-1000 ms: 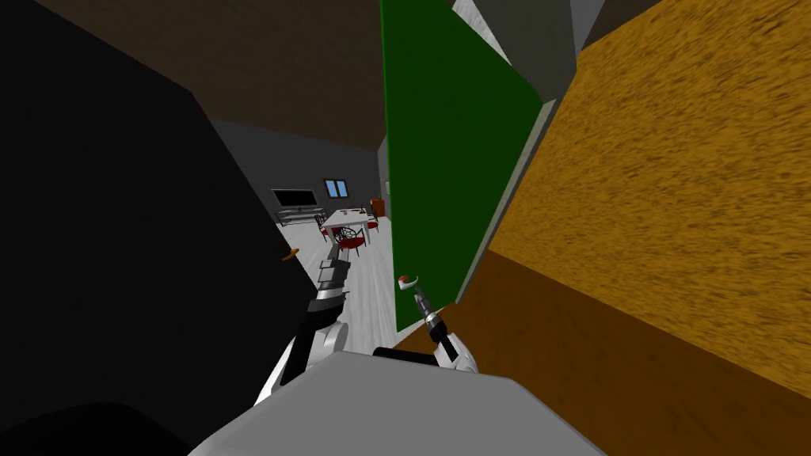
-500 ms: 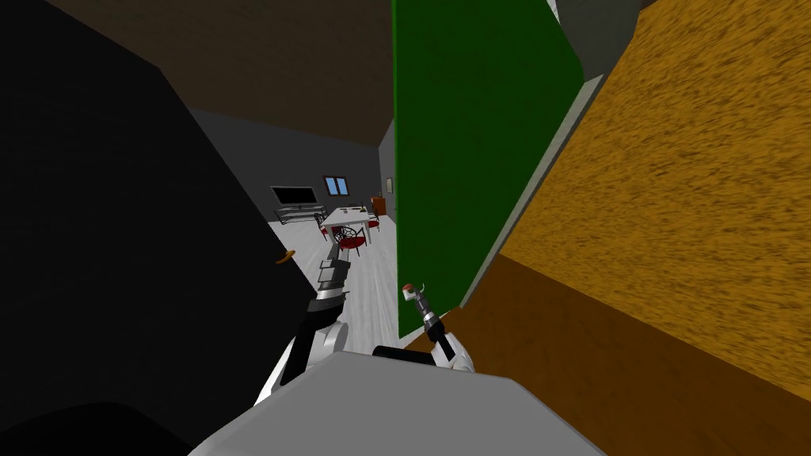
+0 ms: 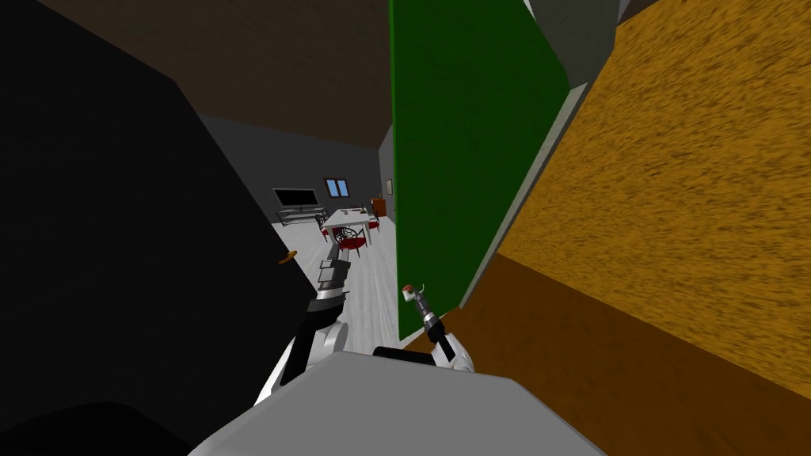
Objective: Push the door open
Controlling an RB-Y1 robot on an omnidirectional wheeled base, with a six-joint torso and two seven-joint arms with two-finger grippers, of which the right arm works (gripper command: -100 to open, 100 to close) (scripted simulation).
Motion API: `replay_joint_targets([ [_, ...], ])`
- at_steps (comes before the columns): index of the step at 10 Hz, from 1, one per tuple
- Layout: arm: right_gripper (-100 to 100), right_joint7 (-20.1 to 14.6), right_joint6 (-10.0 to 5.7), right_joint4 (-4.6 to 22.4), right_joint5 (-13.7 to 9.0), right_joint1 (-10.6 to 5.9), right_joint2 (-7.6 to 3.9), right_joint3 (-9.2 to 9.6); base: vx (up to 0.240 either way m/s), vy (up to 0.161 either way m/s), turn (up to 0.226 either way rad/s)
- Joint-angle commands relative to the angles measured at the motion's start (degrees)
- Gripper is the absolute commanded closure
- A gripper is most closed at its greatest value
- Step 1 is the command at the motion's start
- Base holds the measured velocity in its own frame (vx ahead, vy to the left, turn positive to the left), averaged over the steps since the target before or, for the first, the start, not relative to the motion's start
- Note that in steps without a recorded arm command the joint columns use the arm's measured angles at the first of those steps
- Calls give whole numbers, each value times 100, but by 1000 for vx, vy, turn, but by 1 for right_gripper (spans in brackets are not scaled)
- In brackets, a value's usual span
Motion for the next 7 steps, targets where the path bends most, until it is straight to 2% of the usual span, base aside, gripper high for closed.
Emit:
replay_joint_targets([
  [1,100,38,5,3,-46,-2,-56,-75,77,57,-24],
  [4,100,65,8,4,-78,-3,-89,-128,100,95,-28],
  [7,100,179,22,12,-214,-9,-194,-349,160,135,-53],
])
